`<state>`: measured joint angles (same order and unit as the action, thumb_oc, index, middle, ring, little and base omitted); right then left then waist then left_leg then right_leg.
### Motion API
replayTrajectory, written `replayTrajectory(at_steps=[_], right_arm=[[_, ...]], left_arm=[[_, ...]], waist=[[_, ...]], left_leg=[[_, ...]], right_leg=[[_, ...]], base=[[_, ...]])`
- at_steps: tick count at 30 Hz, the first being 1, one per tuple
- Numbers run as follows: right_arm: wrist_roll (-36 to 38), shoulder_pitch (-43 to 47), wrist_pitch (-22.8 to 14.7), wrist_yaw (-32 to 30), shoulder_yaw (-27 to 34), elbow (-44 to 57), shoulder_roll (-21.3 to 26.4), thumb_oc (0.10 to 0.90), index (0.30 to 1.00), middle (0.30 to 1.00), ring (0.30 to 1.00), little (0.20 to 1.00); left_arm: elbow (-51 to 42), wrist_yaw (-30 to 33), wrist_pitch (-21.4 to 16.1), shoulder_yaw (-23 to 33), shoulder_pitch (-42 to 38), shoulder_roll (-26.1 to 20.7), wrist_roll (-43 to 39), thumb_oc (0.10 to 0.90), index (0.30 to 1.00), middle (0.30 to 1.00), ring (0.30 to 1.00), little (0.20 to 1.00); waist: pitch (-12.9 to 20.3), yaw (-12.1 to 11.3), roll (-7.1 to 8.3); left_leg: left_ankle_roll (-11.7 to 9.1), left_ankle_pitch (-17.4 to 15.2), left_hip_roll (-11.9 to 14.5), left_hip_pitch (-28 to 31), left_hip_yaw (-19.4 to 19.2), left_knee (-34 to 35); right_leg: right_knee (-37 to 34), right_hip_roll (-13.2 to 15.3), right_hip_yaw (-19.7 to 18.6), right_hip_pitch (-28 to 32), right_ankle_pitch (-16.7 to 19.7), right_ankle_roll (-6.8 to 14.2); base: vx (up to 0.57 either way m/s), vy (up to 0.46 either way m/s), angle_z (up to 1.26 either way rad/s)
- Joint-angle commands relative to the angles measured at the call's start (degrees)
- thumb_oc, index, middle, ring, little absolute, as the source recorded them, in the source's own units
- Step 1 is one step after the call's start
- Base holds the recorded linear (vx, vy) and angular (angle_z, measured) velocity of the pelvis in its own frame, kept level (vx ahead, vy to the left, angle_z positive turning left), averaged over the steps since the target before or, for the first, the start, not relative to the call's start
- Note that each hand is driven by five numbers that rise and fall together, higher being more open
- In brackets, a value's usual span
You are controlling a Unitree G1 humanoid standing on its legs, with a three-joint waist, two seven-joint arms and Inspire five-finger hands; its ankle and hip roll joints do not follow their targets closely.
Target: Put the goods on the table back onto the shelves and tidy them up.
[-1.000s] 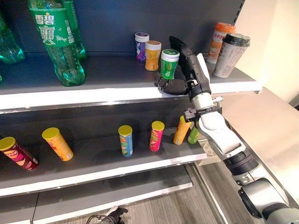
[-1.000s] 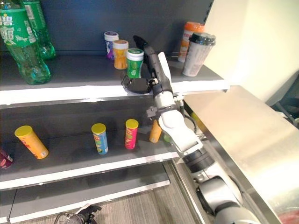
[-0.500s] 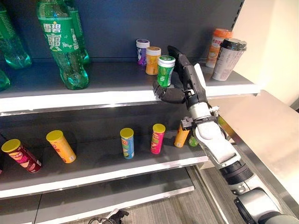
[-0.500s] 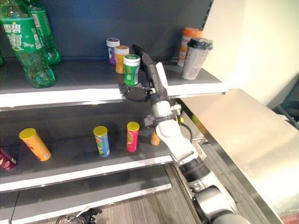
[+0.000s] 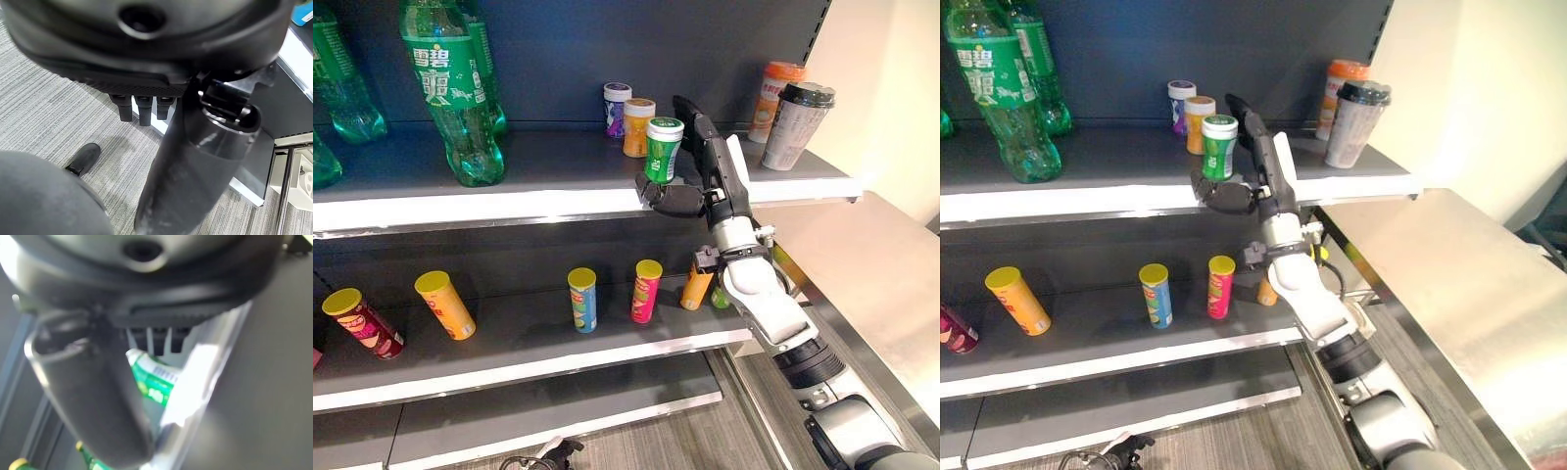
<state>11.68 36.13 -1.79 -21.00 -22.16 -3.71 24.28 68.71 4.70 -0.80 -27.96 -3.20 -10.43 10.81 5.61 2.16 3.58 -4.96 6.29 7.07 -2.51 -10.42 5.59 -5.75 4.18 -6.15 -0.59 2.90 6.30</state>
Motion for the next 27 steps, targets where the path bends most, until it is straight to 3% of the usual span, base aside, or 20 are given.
replayTrajectory(at_steps=[1,12,16,17,19,20,21,22,24,25,27], right_arm=[[1.23,9.18,-2.73,-4.14,7.75,-1.56,4.67,0.8,0.9,0.9,0.9,0.9],[3.92,20.74,-4.56,-6.68,9.52,-4.3,13.88,0.8,0.9,0.9,0.9,0.9],[10.33,25.25,-7.32,-5.29,10.2,-4.41,23.13,0.8,0.9,0.9,0.9,0.9],[10.46,25.29,-7.39,-5.22,10.2,-4.48,23.25,0.8,0.9,0.9,0.9,0.9],[16.27,23.86,-9.61,-2.66,11.2,-1.57,30.82,0.8,0.9,0.9,0.9,0.9],[16.48,23.61,-9.71,-2.49,11.44,-1.58,31.02,0.8,0.9,0.9,0.9,0.9],[20.9,20.12,-11.06,-0.2,13.24,0.89,36.97,0.8,0.9,0.9,0.9,0.9],[22.55,17.95,-11.53,1.06,14.35,2.19,39.68,0.8,0.9,0.9,0.9,0.9],[28.15,2.77,-14.0,5.41,25.9,7.0,49.35,0.8,0.9,0.9,0.9,0.9],[28.2,-12.95,-15.59,5.64,41.35,8.89,50.48,0.8,0.9,0.9,0.9,0.9],[26.19,-26.47,-17.35,3.63,55.97,10.16,46.98,0.8,0.9,0.9,0.9,0.9]], left_arm=[[3.19,1.79,-0.65,-1.72,-7.13,0.3,0.54,0.8,0.9,0.9,0.9,0.9],[4.45,2.25,-0.99,-1.67,-7.5,-0.39,-1.15,0.8,0.9,0.9,0.9,0.9],[5.4,1.69,-1.42,-0.88,-7.68,-1.04,-2.59,0.8,0.9,0.9,0.9,0.9],[5.42,1.68,-1.43,-0.93,-7.74,-1.01,-2.6,0.8,0.9,0.9,0.9,0.9],[5.75,1.07,-1.6,0.35,-7.37,-1.59,-3.56,0.8,0.9,0.9,0.9,0.9],[5.76,1.06,-1.61,0.18,-7.39,-1.6,-3.57,0.8,0.9,0.9,0.9,0.9],[5.76,0.51,-1.74,1.2,-6.99,-2.01,-4.25,0.8,0.9,0.9,0.9,0.9],[5.72,0.26,-1.75,1.94,-6.79,-2.11,-4.45,0.8,0.9,0.9,0.9,0.9],[5.31,-0.8,-2.1,4.28,-5.4,-2.39,-5.13,0.8,0.9,0.9,0.9,0.9],[4.9,-1.26,-2.38,5.78,-4.17,-2.48,-5.23,0.8,0.9,0.9,0.9,0.9],[4.72,-1.45,-2.39,6.83,-2.94,-2.34,-4.92,0.8,0.9,0.9,0.9,0.9]], waist=[[-3.01,-3.26,-0.21],[-2.46,-2.62,0.4],[-2.25,-1.17,1.39],[-2.27,-1.23,1.37],[-2.25,0.24,2.09],[-2.22,0.02,2.14],[-2.1,1.08,2.68],[-2.05,1.7,2.88],[-1.64,4.33,3.43],[-1.03,6.14,4.18],[-0.51,7.73,4.18]], left_leg=[[1.05,-9.84,-1.67,6.11,-0.04,-0.59],[0.85,-9.83,-1.58,6.14,-0.3,-0.59],[0.51,-9.76,-1.45,6.08,-0.93,-0.59],[0.51,-9.75,-1.46,6.06,-0.93,-0.59],[0.27,-9.67,-1.31,5.95,-1.59,-0.59],[0.26,-9.69,-1.3,5.93,-1.65,-0.59],[0.09,-9.68,-1.12,5.9,-2.22,-0.59],[0.01,-9.67,-0.99,5.89,-2.56,-0.59],[-0.26,-10.21,-0.34,6.46,-4.49,-0.59],[-0.31,-10.32,0.05,6.7,-6.08,-0.59],[-0.02,-11.21,0.21,7.42,-7.08,-0.59]], right_leg=[[1.2,-0.5,-0.09,-0.02,-1.32,0.39],[1.22,-0.65,-0.29,-0.36,-1.06,0.61],[1.3,-0.98,-0.79,-0.8,-0.78,0.94],[1.31,-0.97,-0.79,-0.83,-0.78,0.94],[1.39,-1.26,-1.25,-1.31,-0.56,1.18],[1.4,-1.28,-1.32,-1.37,-0.55,1.18],[1.48,-1.47,-1.78,-1.81,-0.25,1.43],[1.51,-1.57,-2.01,-2.01,-0.11,1.57],[1.65,-2.17,-3.51,-2.52,0.23,2.2],[1.66,-2.48,-4.74,-3.25,1.03,2.48],[1.55,-2.77,-5.79,-3.38,1.43,2.73]], base=[[0.0,0.0,0.0],[0.0,0.0,0.0],[0.0,0.008,0.0],[0.0,0.0,0.0],[0.0,0.0,0.0],[0.0,0.009,-0.04],[0.0,0.011,-0.14],[0.0,0.015,-0.23],[0.03,0.036,-0.33],[0.08,0.05,-0.6],[0.08,0.04,-0.89]])
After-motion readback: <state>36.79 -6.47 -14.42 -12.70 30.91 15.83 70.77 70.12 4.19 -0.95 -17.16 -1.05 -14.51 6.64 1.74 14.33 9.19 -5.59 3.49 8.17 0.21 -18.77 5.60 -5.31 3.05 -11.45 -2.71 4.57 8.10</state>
